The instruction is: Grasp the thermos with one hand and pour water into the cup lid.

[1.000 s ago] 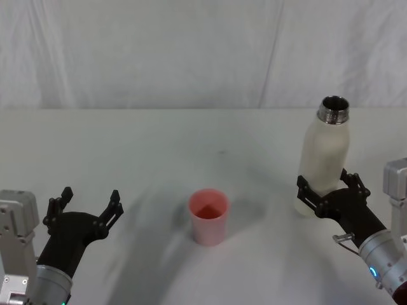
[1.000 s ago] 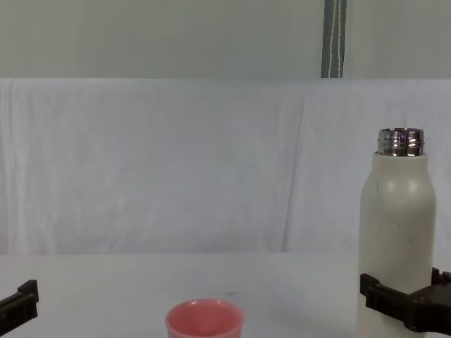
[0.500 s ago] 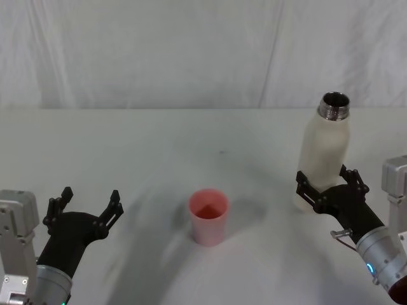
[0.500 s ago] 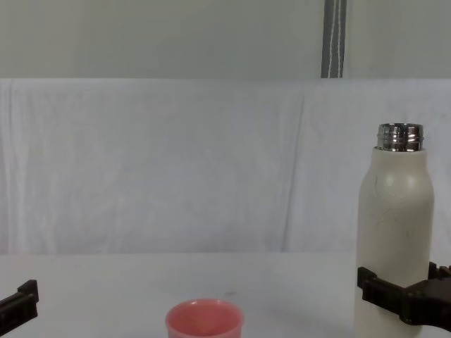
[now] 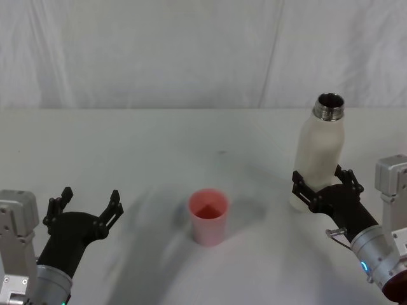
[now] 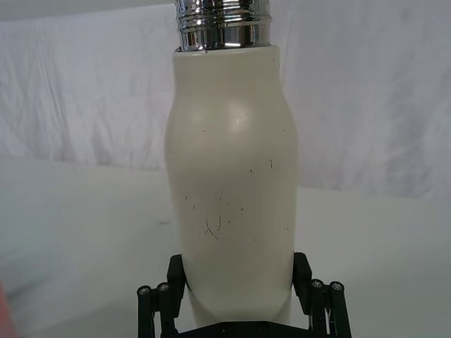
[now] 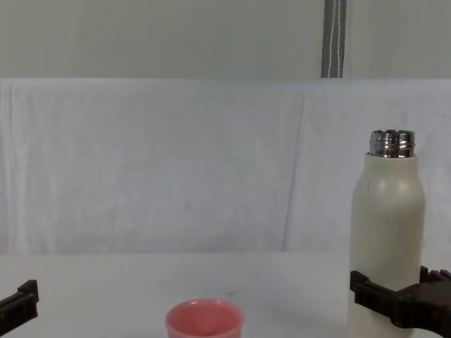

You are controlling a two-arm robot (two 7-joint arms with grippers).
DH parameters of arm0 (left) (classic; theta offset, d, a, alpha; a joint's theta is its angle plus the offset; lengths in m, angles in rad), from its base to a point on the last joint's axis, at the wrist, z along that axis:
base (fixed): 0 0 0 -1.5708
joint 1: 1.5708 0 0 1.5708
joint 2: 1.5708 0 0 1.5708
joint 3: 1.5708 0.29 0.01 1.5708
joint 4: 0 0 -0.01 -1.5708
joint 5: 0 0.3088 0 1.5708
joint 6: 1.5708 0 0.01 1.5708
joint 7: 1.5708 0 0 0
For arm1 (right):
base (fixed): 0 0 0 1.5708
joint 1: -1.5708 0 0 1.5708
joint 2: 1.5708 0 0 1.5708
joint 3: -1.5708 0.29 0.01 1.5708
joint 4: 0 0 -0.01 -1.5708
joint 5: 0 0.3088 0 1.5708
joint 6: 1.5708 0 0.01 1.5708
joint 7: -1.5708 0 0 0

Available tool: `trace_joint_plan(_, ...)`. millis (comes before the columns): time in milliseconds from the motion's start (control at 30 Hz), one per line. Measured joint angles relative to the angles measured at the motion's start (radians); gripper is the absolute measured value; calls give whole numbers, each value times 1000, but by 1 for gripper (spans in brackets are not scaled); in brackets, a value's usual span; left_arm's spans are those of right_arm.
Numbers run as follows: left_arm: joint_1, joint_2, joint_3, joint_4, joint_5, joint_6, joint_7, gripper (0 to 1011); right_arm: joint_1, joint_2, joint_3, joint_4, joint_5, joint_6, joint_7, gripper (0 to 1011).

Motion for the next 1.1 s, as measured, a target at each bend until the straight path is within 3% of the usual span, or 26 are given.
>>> trace_joint_plan(1100, 0, 0, 0, 0, 0, 0, 0, 1001, -3, -2, -1, 14, -1, -1, 0, 948)
